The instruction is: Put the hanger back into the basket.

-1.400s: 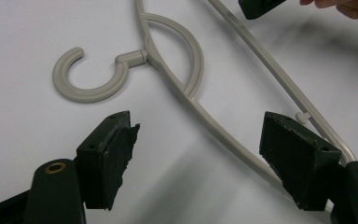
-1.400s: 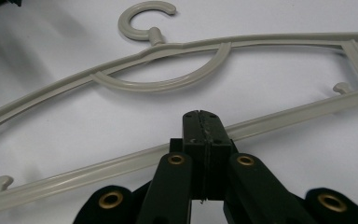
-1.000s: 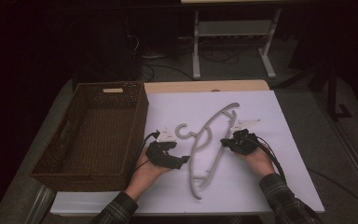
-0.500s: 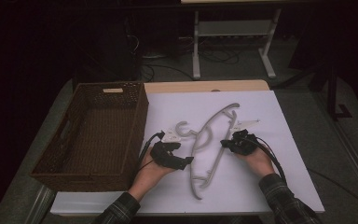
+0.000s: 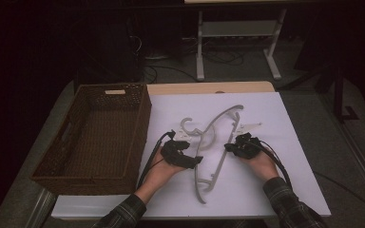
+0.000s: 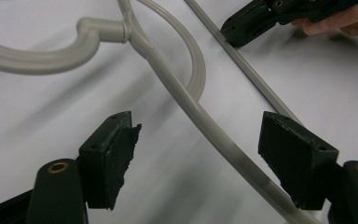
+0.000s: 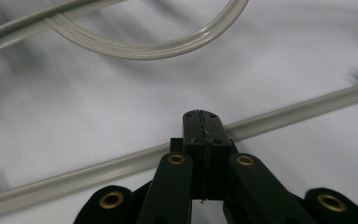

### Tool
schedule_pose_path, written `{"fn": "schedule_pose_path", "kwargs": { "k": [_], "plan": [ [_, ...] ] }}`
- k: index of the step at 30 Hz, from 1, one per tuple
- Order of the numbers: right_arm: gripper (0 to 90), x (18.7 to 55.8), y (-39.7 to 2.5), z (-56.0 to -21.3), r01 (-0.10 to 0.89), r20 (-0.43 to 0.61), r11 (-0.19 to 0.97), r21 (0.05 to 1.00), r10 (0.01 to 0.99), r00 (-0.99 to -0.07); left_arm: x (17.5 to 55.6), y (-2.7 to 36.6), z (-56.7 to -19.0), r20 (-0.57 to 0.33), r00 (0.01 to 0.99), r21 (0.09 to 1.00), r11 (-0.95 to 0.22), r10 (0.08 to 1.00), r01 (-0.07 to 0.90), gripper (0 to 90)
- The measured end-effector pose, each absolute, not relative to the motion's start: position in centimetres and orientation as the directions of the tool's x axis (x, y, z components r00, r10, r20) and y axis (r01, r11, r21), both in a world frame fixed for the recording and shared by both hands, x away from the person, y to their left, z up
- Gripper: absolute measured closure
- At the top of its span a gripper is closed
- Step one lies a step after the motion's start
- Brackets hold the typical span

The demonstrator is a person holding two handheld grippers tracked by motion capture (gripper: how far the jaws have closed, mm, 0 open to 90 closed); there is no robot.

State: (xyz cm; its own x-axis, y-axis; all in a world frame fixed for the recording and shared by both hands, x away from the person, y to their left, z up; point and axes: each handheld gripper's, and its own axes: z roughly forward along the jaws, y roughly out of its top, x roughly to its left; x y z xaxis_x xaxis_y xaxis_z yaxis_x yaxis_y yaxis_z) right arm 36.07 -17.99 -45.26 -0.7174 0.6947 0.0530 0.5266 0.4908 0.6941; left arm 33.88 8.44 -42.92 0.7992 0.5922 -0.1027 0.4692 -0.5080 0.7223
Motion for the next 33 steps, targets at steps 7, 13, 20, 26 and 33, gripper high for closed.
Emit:
{"fn": "schedule_pose_path", "kwargs": {
  "k": [7,13,20,26,33],
  "plan": [
    [89.8,36.0,-17.9,-45.3,0.527,0.051,0.494,0.692,0.694,-0.718,34.6,7.1,-43.6,-0.139,0.808,0.705,-0.516,0.572,0.486,34.9],
    [89.8,36.0,-17.9,-45.5,0.523,0.036,0.511,0.682,0.69,-0.723,35.4,7.1,-43.9,-0.186,0.788,0.699,-0.484,0.587,0.526,49.1],
    [89.8,36.0,-17.8,-45.5,0.522,0.035,0.512,0.682,0.69,-0.723,35.6,7.3,-43.6,-0.203,0.768,0.71,-0.448,0.608,0.543,63.5],
    [89.6,35.9,-17.9,-45.3,0.52,0.039,0.513,0.683,0.685,-0.727,35.9,7.5,-43.1,-0.215,0.744,0.739,-0.392,0.633,0.548,72.9],
    [87.1,35.1,-18.9,-43.6,0.492,0.053,0.465,0.736,0.685,-0.727,35.9,7.5,-42.5,-0.197,0.755,0.751,-0.399,0.625,0.526,77.0]
  ]
}}
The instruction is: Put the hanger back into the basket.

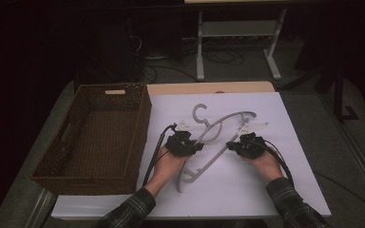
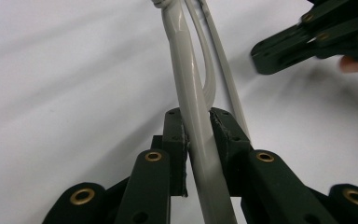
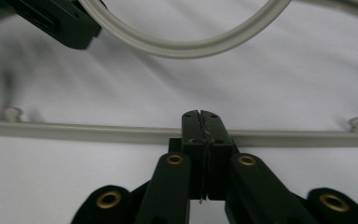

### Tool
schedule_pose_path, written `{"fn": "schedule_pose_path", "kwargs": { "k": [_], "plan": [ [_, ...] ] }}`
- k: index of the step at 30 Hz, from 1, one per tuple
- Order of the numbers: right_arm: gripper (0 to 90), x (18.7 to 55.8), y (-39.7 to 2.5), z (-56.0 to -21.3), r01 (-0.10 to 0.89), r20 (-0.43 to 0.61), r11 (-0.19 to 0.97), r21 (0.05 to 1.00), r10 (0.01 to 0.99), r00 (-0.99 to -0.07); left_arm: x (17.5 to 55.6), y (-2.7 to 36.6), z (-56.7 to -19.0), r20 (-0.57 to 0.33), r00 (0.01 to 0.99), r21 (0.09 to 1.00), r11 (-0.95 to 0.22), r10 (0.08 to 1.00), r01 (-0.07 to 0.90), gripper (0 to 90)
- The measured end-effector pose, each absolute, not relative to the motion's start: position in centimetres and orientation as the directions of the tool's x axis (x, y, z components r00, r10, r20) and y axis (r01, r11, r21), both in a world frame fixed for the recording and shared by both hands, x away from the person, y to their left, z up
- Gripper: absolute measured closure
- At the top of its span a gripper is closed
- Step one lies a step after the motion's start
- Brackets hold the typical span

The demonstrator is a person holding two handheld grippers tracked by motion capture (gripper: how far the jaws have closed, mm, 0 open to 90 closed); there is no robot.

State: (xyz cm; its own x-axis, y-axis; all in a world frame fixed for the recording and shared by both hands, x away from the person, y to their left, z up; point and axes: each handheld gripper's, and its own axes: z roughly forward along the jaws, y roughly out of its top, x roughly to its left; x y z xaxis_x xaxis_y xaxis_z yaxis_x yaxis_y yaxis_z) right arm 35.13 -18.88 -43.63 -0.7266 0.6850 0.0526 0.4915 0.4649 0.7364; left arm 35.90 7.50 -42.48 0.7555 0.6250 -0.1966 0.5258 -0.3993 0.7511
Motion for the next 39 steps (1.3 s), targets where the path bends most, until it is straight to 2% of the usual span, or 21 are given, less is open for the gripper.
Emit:
{"fn": "schedule_pose_path", "kwargs": {
  "k": [4,8,16,20,24,39],
  "plan": [
    [79.6,34.3,-20.0,-42.5,0.474,0.058,0.436,0.765,0.686,-0.725,35.8,7.7,-42.1,-0.189,0.76,0.756,-0.402,0.622,0.517,77.9],
    [66.8,33.5,-21.0,-41.8,0.469,0.08,0.401,0.787,0.688,-0.721,35.7,7.7,-41.5,-0.184,0.766,0.765,-0.401,0.615,0.505,79.1],
    [31.1,32.0,-22.1,-40.8,0.456,0.094,0.348,0.819,0.702,-0.705,35.5,7.8,-40.6,-0.178,0.779,0.776,-0.401,0.601,0.487,79.8],
    [18.6,31.3,-22.1,-40.8,0.449,0.068,0.353,0.821,0.721,-0.69,35.4,7.9,-40.0,-0.181,0.783,0.781,-0.397,0.595,0.482,79.8],
    [14.4,30.3,-22.1,-40.6,0.44,0.052,0.355,0.825,0.727,-0.685,35.3,8.1,-39.3,-0.182,0.783,0.786,-0.391,0.595,0.48,79.8],
    [13.1,27.1,-24.1,-40.0,0.413,0.05,0.315,0.855,0.741,-0.67,34.5,9.4,-34.5,-0.174,0.783,0.799,-0.379,0.598,0.467,79.7]
  ]
}}
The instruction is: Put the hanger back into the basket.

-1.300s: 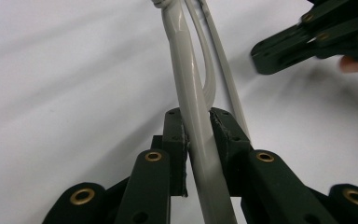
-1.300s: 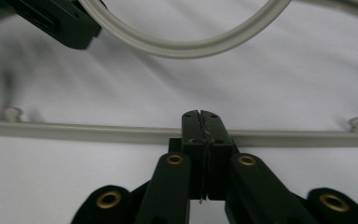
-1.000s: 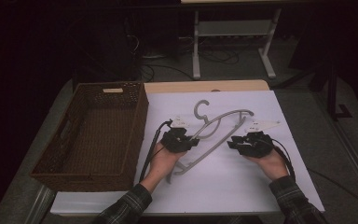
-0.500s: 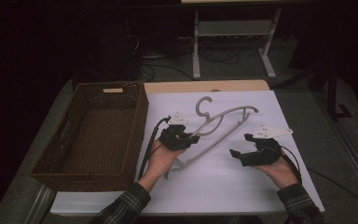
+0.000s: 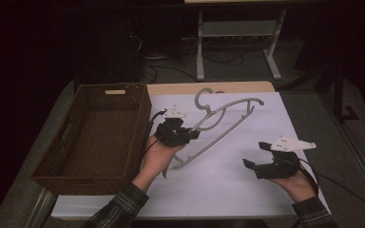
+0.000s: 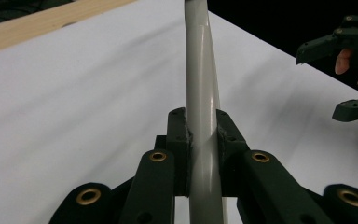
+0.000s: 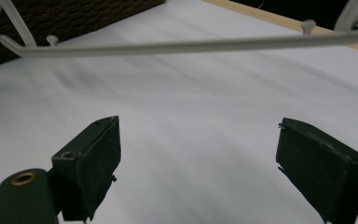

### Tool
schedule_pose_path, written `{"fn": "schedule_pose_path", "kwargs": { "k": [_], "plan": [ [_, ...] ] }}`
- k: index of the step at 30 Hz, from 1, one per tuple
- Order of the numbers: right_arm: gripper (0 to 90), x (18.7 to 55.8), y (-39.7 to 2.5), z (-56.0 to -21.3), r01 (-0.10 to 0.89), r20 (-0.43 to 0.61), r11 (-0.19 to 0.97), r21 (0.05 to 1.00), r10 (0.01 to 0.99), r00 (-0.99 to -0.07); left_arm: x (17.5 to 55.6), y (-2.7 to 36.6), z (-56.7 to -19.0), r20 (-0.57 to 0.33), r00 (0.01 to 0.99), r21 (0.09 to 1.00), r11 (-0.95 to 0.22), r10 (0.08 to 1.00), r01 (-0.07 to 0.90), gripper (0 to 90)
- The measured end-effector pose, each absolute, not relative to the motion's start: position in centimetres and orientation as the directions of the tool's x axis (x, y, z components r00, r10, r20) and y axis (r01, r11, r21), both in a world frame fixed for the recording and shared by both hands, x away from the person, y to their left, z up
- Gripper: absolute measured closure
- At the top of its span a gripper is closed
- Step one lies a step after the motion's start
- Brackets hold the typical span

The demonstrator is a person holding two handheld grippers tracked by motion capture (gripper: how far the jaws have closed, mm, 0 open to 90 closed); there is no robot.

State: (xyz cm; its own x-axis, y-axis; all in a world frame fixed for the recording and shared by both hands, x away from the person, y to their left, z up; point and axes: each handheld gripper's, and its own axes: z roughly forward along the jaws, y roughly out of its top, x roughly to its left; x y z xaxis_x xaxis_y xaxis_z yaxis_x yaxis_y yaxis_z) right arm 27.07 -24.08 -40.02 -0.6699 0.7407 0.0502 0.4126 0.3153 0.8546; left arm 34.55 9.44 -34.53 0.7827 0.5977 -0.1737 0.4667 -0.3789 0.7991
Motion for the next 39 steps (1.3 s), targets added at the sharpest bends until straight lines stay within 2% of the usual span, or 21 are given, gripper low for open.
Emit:
{"fn": "schedule_pose_path", "kwargs": {
  "k": [16,31,39],
  "plan": [
    [13.4,25.8,-25.6,-40.1,0.409,0.042,0.295,0.863,0.766,-0.642,34.6,13.0,-29.7,-0.145,0.775,0.81,-0.376,0.615,0.45,79.7],
    [12.5,25.7,-25.5,-39.9,0.399,0.052,0.278,0.874,0.762,-0.645,34.9,18.1,-27.7,-0.164,0.726,0.809,-0.33,0.668,0.487,79.8],
    [4.5,25.9,-25.2,-40.1,0.409,0.063,0.283,0.867,0.754,-0.654,34.8,21.4,-27.0,-0.162,0.698,0.811,-0.31,0.697,0.497,79.7]
  ]
}}
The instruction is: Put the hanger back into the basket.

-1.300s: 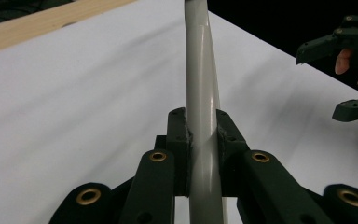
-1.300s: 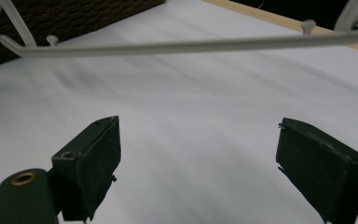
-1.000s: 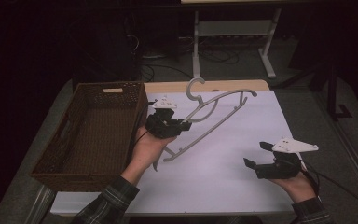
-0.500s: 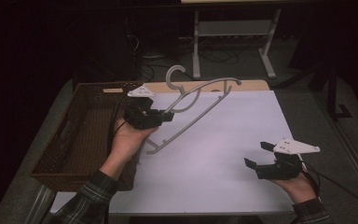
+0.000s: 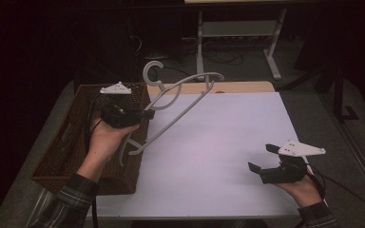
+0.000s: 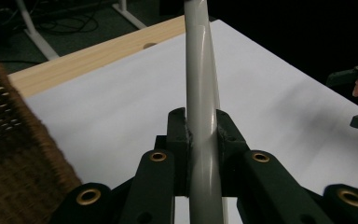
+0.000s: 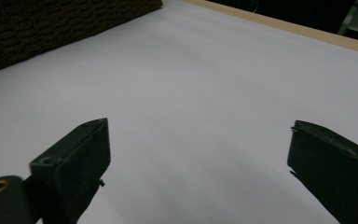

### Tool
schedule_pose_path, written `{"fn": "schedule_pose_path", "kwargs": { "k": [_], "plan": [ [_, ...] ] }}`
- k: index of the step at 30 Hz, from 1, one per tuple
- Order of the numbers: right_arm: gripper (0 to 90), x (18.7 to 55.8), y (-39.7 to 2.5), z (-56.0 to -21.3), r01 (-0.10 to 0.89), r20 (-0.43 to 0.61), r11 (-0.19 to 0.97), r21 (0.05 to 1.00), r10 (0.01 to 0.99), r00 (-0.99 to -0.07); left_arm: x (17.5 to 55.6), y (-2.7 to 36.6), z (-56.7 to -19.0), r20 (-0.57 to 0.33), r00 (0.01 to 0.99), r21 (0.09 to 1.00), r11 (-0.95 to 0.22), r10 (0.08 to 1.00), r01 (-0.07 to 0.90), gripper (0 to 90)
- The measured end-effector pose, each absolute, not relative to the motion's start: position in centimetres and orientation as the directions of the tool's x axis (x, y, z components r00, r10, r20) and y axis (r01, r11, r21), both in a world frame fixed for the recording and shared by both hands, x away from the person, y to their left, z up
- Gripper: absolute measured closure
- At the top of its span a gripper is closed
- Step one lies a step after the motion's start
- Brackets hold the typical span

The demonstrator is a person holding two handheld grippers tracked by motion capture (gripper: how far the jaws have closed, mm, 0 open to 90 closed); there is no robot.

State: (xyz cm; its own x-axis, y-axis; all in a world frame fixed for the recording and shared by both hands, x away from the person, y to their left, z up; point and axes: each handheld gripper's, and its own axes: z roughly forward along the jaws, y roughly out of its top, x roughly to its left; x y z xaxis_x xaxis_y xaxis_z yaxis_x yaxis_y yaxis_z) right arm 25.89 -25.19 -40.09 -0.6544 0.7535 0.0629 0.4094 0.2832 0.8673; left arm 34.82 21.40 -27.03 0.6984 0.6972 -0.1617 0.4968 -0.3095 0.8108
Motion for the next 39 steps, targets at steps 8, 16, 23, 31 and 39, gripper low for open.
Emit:
{"fn": "schedule_pose_path", "kwargs": {
  "k": [8,16,23,31,39],
  "plan": [
    [1.9,26.1,-25.1,-40.3,0.422,0.068,0.288,0.859,0.755,-0.653,34.5,25.1,-26.0,-0.145,0.658,0.822,-0.28,0.739,0.495,79.7],
    [1.9,26.2,-25.0,-40.5,0.425,0.066,0.294,0.856,0.754,-0.654,34.2,29.2,-25.4,-0.134,0.615,0.826,-0.256,0.777,0.503,79.7],
    [2.0,26.3,-25.0,-40.6,0.431,0.063,0.297,0.852,0.759,-0.648,33.7,32.5,-25.0,-0.111,0.575,0.83,-0.242,0.81,0.502,79.7],
    [2.0,26.3,-25.0,-40.7,0.434,0.057,0.304,0.848,0.762,-0.645,33.4,36.3,-25.7,-0.077,0.535,0.825,-0.248,0.842,0.509,79.7],
    [2.0,26.5,-25.0,-40.7,0.435,0.051,0.302,0.848,0.771,-0.634,33.0,39.7,-27.3,-0.058,0.53,0.819,-0.263,0.846,0.51,79.7]
  ]
}}
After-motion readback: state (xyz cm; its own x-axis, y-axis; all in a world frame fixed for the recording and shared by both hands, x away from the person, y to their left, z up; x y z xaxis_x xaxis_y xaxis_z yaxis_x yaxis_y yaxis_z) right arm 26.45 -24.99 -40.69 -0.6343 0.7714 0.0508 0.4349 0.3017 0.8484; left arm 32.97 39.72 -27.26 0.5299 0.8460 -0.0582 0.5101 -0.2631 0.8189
